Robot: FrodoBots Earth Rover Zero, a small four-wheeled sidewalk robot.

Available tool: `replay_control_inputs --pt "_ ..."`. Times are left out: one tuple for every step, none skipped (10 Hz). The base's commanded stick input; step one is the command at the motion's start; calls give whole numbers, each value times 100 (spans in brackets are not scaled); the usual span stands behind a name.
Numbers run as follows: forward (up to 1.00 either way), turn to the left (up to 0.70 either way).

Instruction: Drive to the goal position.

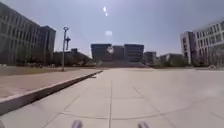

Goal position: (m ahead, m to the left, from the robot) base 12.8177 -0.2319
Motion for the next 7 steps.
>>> replay_control_inputs --pt "85 0" --pt "85 0" --pt "85 0" --pt "85 0" --pt "85 0" --pt "85 0" --pt "85 0"
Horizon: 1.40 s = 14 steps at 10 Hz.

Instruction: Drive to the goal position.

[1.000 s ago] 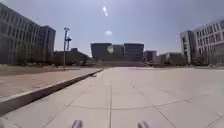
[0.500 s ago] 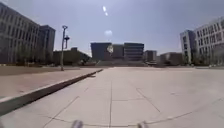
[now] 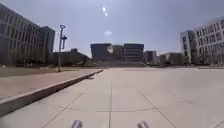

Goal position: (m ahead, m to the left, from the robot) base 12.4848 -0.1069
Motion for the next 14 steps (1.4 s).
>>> replay_control_inputs --pt "85 0" --pt "85 0" --pt "85 0" --pt "85 0" --pt "85 0" --pt "85 0" --pt "85 0" --pt "85 0" --pt "85 0" --pt "85 0" --pt "85 0" --pt "85 0" --pt "85 0" --pt "85 0"
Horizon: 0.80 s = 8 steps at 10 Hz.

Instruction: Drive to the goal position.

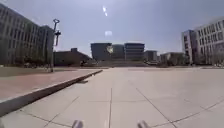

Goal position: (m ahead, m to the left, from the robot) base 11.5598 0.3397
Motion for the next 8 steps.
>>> replay_control_inputs --pt "85 0" --pt "85 0" --pt "85 0" --pt "85 0" --pt "85 0" --pt "85 0" --pt "85 0" --pt "85 0"
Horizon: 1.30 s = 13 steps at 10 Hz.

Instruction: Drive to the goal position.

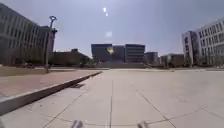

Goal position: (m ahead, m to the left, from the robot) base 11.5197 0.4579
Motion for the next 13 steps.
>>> replay_control_inputs --pt "85 0" --pt "85 0" --pt "85 0" --pt "85 0" --pt "85 0" --pt "85 0" --pt "85 0" --pt "85 0" --pt "85 0" --pt "85 0" --pt "85 0" --pt "85 0" --pt "85 0"
